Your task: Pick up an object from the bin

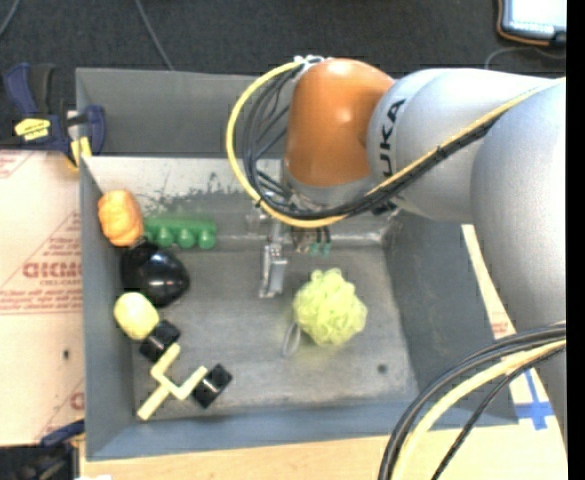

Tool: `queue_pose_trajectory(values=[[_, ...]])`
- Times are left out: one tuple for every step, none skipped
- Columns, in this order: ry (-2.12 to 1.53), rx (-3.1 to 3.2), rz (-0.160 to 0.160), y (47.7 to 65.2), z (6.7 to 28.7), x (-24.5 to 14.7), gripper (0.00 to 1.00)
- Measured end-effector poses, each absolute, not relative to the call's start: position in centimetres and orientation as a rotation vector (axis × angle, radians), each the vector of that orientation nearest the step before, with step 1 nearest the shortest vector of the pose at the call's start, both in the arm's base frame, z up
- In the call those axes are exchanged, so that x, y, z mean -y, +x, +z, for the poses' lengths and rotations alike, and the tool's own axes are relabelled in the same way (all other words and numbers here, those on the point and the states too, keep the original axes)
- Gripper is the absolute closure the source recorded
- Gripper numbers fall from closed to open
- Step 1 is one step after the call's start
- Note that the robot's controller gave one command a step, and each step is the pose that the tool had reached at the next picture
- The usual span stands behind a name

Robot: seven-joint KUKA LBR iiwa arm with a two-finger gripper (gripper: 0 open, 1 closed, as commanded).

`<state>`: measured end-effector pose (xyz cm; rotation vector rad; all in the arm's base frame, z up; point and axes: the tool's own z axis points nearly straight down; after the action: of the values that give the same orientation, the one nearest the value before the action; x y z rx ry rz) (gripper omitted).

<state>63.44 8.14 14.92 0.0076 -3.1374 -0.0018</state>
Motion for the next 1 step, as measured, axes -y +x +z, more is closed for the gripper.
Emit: queue_pose_trajectory(values=[[0.006, 3.146, -0.003, 63.62, 15.43, -8.11, 0.00]])
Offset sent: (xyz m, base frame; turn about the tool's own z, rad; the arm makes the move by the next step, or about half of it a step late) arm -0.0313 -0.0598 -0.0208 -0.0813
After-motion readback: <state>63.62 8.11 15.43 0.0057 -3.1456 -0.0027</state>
